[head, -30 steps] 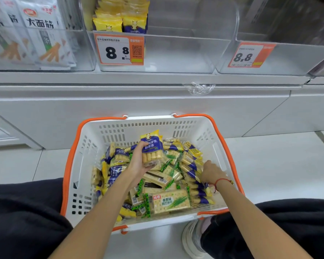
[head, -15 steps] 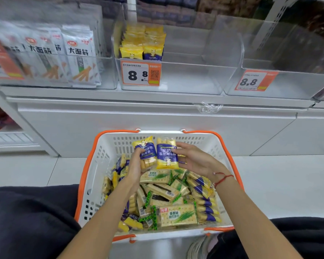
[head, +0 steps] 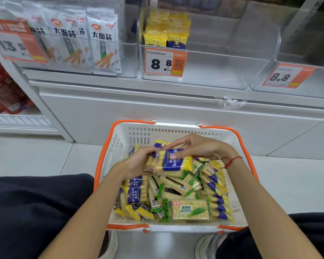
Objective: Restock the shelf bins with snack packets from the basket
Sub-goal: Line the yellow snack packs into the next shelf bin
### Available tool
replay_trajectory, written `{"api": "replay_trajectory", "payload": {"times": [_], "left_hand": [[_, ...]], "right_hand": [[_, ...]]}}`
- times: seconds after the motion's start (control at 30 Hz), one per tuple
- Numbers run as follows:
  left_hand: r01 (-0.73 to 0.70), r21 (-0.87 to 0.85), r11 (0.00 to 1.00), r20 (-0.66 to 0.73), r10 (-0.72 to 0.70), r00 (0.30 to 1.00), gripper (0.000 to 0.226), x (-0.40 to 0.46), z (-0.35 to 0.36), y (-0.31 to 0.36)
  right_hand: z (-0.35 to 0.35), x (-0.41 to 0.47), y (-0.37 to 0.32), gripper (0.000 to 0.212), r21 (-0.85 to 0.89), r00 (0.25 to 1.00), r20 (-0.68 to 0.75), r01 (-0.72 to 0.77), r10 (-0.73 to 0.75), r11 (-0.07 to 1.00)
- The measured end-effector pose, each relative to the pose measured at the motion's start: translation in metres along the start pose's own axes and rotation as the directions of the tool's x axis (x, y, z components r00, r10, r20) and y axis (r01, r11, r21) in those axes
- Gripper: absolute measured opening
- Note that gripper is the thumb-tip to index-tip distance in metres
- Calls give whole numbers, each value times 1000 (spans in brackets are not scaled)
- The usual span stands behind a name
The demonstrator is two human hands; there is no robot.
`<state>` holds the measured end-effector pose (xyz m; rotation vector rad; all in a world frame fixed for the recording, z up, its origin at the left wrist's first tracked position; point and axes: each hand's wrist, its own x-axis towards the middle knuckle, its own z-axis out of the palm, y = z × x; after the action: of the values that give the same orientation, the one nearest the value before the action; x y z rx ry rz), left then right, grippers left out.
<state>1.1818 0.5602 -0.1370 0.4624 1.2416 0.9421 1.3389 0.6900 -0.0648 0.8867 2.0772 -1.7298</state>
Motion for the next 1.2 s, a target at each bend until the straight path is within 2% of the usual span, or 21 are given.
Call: {"api": "replay_trajectory", "payload": {"times": [0.07,0.13,0.17,0.33,0.43,0.5,0.57,0.67,0.73,0.83,0.97,1.1,1.2], "left_hand": [[47,63,997,11,-48,999,19,0,-3,-1],[78,129,989,-4,-78,997,17,2,-6,-4],[93,151,984,-15,-91,996,17,3,-6,-6],[96,120,988,-48,-91,995,22,9,-3,-16],[65,8,998,-97,-64,993,34,13,-5,-19],[32,-68,997,-144,-42,989,38,14,-2,-18],[-28,-153,988,-207,-4,978,41,14,4,-14],[-164,-242,956,-299,87,950,42,14,20,0],[-262,-258,930,-336,168,927,43,13,31,12],[-382,-203,901,-331,304,893,46,7,46,31],[-448,-111,887,-261,409,874,48,-9,60,56],[-478,-45,877,-219,458,862,32,-24,73,85],[-479,71,875,-154,484,861,25,-34,79,112]], "right_hand": [[1,0,-6,41,-216,996,85,-8,27,976],[6,2,-11,43,-302,990,133,-2,44,953],[9,5,-12,44,-302,994,106,-2,36,953],[20,22,-2,53,-255,975,-214,11,-68,967],[28,29,3,59,-132,925,-357,85,-127,988],[31,32,3,72,-175,868,-469,88,-161,981],[34,33,1,89,-155,816,-569,13,-100,988],[39,28,-4,100,105,820,-558,-83,127,991],[44,22,-8,82,153,863,-493,-42,113,987],[48,6,-19,34,151,879,-473,143,-56,978],[41,-21,-36,31,123,860,-483,249,-161,961],[23,-37,-57,12,98,834,-491,341,-252,935],[3,-59,-78,20,73,847,-441,363,-297,929]]}}
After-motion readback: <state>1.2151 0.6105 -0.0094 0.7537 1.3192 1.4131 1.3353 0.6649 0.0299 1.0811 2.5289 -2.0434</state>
